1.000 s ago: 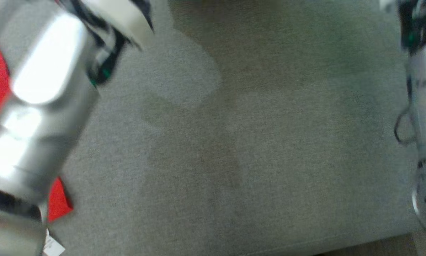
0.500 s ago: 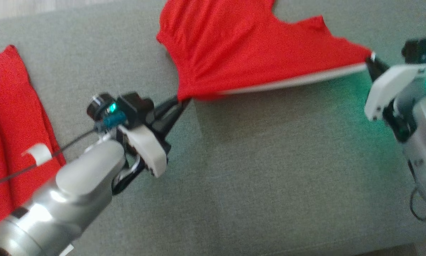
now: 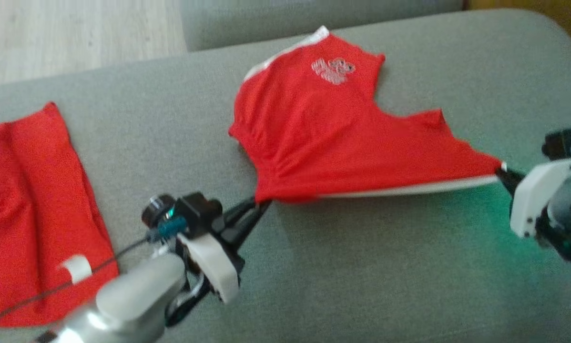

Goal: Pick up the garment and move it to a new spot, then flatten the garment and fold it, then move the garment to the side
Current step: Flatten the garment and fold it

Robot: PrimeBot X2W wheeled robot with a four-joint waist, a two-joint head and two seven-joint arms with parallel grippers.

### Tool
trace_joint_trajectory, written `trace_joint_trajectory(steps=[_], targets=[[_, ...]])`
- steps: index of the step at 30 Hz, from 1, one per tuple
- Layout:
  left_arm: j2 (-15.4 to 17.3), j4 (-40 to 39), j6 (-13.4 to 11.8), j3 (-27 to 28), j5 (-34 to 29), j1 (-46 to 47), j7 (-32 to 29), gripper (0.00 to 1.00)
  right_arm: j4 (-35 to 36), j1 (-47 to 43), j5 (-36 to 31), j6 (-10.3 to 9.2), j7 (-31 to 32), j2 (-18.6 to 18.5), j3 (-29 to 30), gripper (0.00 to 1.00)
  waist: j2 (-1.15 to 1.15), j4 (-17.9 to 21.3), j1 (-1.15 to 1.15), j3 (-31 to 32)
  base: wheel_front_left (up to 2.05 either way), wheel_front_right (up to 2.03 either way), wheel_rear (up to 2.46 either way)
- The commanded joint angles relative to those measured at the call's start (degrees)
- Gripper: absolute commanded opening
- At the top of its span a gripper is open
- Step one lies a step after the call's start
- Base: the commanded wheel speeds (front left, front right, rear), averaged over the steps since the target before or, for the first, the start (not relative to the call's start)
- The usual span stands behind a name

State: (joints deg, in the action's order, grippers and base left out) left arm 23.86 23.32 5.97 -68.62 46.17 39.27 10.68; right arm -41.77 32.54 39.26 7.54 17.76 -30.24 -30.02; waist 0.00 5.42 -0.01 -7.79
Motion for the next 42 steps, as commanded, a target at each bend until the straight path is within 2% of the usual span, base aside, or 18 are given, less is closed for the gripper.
trace_joint_trajectory(steps=[1, 5, 9, 14, 18, 23, 31, 42], targets=[[1.9, -2.0, -1.3, 1.8, 1.1, -0.3, 0.9, 0.0, 2.5, -2.7, 1.5, -0.05, 0.8, -3.6, -0.2, 0.0, 0.0, 0.3, 0.01, 2.6, 0.0, 0.0, 0.0], [2.0, -4.1, -2.6, 1.3, 1.8, -3.3, 1.1, 0.0, 4.8, -6.2, 3.0, -0.05, 2.0, -5.2, 0.0, 0.0, 0.0, 0.5, 0.01, 4.7, 0.0, 0.0, 0.0], [2.3, -9.2, -5.3, 0.0, 2.6, -8.2, 0.7, 0.0, 9.0, -12.8, 5.1, -0.05, 3.9, -8.0, 1.6, 0.0, 0.0, 0.6, 0.01, 7.7, 0.0, 0.0, 0.0], [3.1, -15.0, -8.1, -0.8, 3.0, -11.3, -0.6, 0.0, 14.0, -18.1, 6.1, -0.05, 5.1, -9.5, 5.6, 0.0, 0.0, 0.5, 0.01, 8.4, 0.0, 0.0, 0.0], [3.9, -17.4, -9.6, -0.5, 3.1, -11.7, -1.2, 0.0, 17.5, -19.2, 4.3, -0.05, 4.5, -9.0, 9.9, 0.0, 0.0, -0.1, 0.01, 7.9, 0.0, 0.0, 0.0], [4.4, -18.1, -10.6, 0.7, 3.4, -10.6, -1.2, 0.0, 21.8, -16.9, 0.2, -0.05, 4.3, -6.2, 14.2, 0.0, 0.0, -1.3, 0.01, 5.9, 0.0, 0.0, 0.0], [4.1, -16.7, -9.3, 2.6, 3.5, -5.7, -2.1, 0.0, 24.4, -5.0, -7.7, -0.05, 6.9, -0.7, 16.5, 0.0, 0.0, -5.2, 0.01, -0.2, 0.0, 0.0, 0.0], [-1.1, -8.8, -4.1, 4.7, 3.3, 5.4, -2.8, 0.0, 13.1, 14.4, -14.4, -0.05, 8.0, 0.9, 11.1, 0.0, 0.0, -12.7, 0.01, -10.0, 0.0, 0.0, 0.0]])
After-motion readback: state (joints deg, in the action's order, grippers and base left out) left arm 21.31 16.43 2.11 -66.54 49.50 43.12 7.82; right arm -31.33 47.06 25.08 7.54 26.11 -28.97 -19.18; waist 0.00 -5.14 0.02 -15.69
